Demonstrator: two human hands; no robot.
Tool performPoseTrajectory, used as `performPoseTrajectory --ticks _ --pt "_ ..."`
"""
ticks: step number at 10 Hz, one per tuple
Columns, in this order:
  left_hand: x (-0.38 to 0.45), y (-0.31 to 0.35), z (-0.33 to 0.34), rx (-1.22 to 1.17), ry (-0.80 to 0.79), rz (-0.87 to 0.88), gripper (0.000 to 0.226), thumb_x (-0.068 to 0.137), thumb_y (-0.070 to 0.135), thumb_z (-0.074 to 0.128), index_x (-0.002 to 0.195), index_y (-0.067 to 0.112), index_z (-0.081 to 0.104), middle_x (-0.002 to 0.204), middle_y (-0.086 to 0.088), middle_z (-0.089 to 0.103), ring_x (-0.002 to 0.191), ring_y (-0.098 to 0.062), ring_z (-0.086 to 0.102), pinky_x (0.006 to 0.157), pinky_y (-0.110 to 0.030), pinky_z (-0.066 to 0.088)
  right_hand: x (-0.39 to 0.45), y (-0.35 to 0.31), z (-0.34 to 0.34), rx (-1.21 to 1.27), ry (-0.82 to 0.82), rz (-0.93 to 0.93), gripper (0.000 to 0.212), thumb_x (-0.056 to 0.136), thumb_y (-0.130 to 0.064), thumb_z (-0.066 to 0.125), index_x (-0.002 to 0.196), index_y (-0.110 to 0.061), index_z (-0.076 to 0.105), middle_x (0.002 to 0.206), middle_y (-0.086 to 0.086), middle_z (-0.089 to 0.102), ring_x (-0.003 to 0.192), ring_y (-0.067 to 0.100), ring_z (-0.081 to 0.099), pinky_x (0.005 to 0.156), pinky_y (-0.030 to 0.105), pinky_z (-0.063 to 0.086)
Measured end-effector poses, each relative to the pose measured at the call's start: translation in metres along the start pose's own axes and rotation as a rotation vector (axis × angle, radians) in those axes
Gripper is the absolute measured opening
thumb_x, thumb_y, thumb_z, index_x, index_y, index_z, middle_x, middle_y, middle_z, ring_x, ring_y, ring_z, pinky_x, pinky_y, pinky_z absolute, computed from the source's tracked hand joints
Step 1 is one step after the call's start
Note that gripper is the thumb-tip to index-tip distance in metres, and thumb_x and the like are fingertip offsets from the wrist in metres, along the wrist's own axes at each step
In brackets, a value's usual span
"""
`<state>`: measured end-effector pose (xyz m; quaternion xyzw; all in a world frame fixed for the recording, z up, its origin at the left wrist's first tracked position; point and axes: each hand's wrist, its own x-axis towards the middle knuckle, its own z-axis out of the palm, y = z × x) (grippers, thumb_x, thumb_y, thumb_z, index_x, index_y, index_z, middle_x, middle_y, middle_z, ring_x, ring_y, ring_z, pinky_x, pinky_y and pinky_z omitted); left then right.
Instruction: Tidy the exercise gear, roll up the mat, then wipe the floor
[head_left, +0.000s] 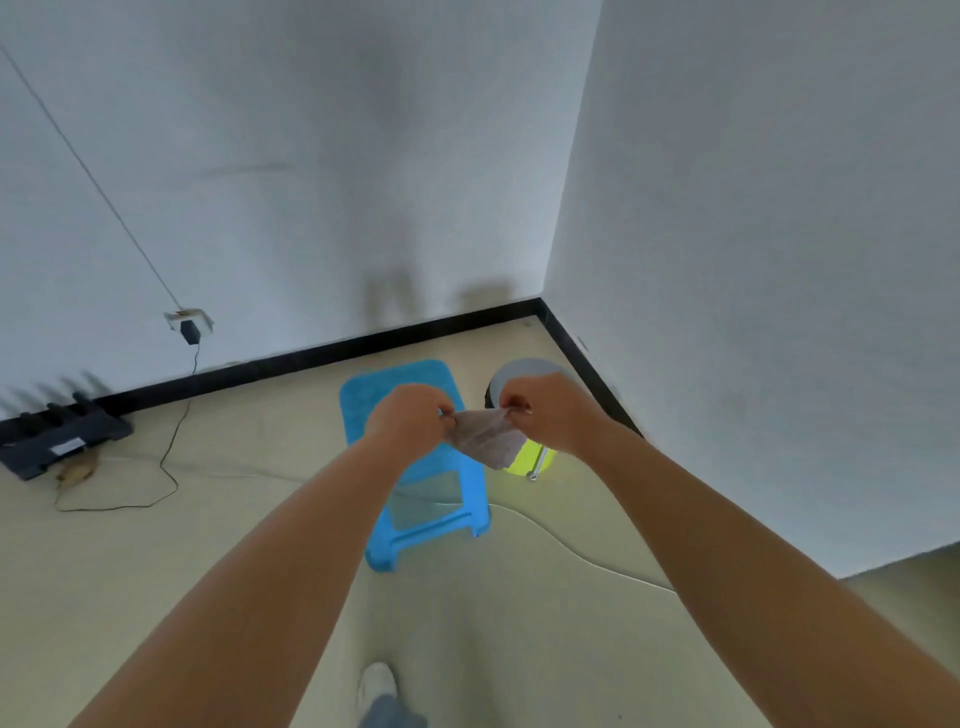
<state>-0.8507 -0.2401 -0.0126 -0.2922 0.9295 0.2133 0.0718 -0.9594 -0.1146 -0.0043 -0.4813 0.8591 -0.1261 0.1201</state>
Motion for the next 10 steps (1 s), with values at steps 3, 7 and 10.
performPoseTrajectory --ticks 3,7,10 --pt "0.209 -0.150 0.013 0.115 -0.253 0.079 0.025 0.092 0.016 0.047 0.101 0.007 0.069 0.109 -0.012 0.066 0.106 -0.026 0.058 0.081 -0.029 0.045 0.229 -0.002 0.118 0.016 -0.194 0.104 0.035 0.098 -0.014 0.037 0.124 -0.014 0.060 0.125 0.007 0.063 0.117 0.023 0.055 0.097 0.032 0.043" --pt "0.359 -0.285 0.169 0.222 -0.453 0.076 0.027 0.096 0.022 0.045 0.116 0.015 0.062 0.129 -0.003 0.054 0.118 -0.024 0.051 0.088 -0.032 0.044 0.344 0.053 0.341 -0.037 -0.146 0.057 0.016 0.058 -0.001 0.068 0.067 -0.012 0.073 0.089 0.005 0.075 0.090 0.028 0.071 0.078 0.043 0.055" --pt "0.323 -0.336 0.247 0.183 0.171 0.287 0.042 0.085 0.031 0.035 0.120 0.008 0.042 0.116 -0.021 0.067 0.115 -0.028 0.040 0.086 -0.042 0.051 0.293 0.062 0.397 -0.275 -0.222 0.151 0.053 0.072 -0.043 0.035 0.116 -0.020 0.052 0.119 -0.001 0.069 0.118 0.033 0.051 0.081 0.058 0.050"
